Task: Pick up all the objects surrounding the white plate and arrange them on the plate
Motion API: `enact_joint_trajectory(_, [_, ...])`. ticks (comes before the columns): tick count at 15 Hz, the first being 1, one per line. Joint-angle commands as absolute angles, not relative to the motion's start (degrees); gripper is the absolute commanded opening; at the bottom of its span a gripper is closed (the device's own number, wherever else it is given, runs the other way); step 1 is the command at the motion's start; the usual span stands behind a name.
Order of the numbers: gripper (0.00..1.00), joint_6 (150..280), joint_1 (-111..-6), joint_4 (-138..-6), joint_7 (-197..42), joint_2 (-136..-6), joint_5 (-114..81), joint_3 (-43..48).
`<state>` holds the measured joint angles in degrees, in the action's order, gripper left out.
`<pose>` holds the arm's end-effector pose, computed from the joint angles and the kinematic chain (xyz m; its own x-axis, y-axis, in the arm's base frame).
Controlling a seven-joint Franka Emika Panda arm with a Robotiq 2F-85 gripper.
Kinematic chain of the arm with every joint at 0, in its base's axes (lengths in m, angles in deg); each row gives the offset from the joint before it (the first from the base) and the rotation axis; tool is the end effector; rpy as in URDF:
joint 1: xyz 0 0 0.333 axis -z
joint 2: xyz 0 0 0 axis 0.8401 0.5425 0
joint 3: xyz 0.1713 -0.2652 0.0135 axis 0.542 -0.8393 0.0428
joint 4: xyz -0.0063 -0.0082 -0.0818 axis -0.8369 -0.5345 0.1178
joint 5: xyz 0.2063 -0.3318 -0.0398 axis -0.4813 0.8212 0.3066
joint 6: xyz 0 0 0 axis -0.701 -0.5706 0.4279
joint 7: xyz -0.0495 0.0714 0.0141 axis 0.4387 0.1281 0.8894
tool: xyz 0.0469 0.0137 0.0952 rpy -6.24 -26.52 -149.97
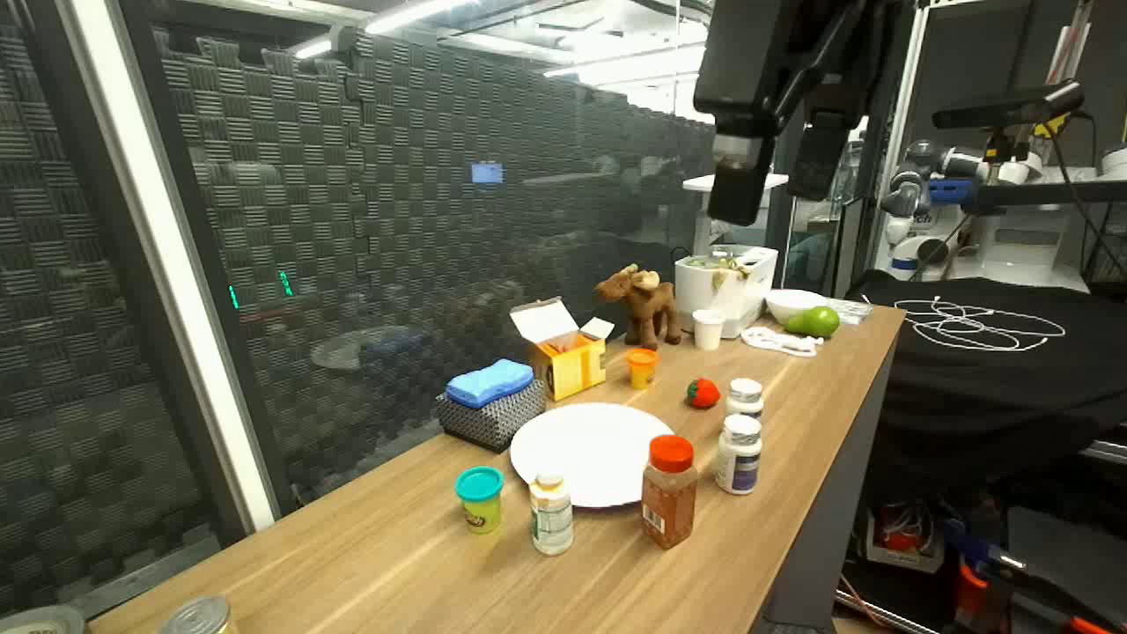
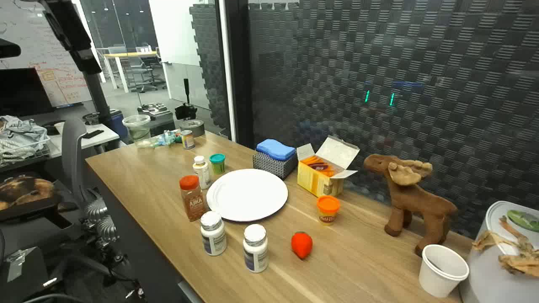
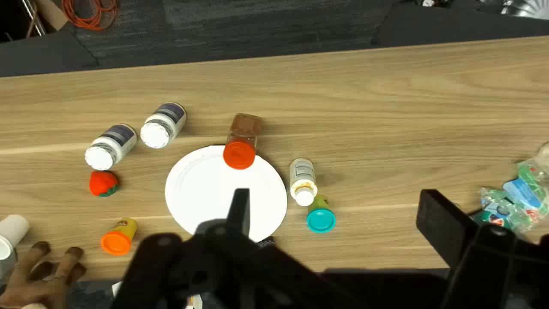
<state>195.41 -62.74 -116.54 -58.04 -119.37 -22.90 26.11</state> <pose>0.3618 0.1872 0.5200 0.9827 -0.0283 0.1828 -0.0382 -0.9980 0.0510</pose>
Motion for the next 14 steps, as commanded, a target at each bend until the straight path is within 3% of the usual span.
enact_joint_trajectory(1, [1.0, 195.28, -63.65, -116.09, -57.62, -119.23, -22.36, 25.34])
enact_joint_trajectory(14, [1.0, 194.86, -62.19, -114.28, -58.88, -118.33, -20.35, 24.39])
